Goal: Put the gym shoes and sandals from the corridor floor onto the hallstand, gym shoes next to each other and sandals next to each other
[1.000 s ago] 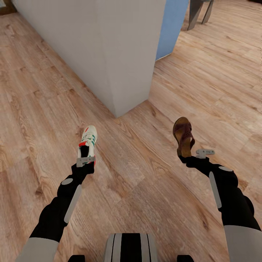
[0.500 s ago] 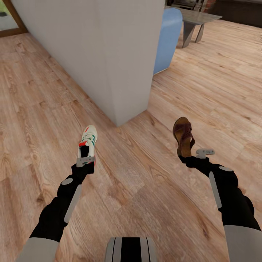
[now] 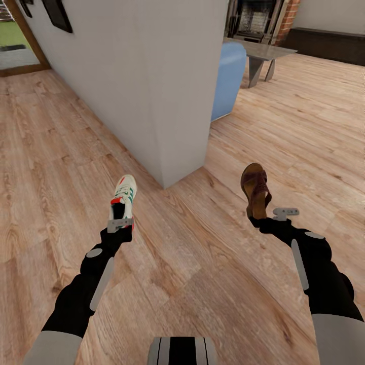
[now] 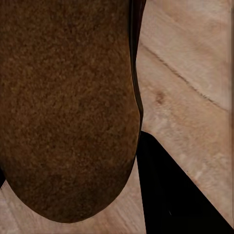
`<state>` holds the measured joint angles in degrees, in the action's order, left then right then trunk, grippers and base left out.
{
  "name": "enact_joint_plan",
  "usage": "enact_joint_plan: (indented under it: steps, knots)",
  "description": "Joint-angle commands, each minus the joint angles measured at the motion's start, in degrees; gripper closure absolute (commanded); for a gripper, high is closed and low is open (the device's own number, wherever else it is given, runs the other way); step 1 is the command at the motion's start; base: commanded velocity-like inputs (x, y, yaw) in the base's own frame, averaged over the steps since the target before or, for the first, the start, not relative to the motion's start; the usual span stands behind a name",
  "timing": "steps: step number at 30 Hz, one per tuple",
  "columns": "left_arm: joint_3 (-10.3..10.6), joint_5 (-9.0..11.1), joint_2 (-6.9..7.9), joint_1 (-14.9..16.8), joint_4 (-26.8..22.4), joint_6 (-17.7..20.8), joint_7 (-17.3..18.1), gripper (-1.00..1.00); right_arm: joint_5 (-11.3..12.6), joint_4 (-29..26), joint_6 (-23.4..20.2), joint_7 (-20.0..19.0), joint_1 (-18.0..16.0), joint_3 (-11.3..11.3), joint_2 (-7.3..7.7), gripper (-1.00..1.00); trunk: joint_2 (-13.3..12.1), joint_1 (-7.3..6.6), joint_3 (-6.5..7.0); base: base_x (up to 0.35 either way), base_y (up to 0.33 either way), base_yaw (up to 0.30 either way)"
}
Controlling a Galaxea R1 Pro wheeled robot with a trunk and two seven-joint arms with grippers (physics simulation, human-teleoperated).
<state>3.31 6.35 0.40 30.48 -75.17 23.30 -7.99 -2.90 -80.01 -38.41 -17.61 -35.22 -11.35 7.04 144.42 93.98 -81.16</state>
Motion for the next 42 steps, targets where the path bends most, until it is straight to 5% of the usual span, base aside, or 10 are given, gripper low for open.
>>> enact_joint_plan:
  steps: [1, 42]
  knots:
    - [0.4, 0.6, 0.04, 0.0, -0.1, 0.2, -0.4, 1.00, -0.2, -0.1, -0.3, -0.2, 0.0, -0.1, -0.01, 1.00, 0.0, -0.03, 0.28, 0.000, 0.000, 0.000]
    - [1.4, 0.6, 0.04, 0.0, 0.0, 0.3, -0.4, 1.00, -0.2, -0.1, -0.3, -0.2, 0.0, -0.1, -0.01, 1.00, -0.6, -1.09, 13.23, 0.000, 0.000, 0.000]
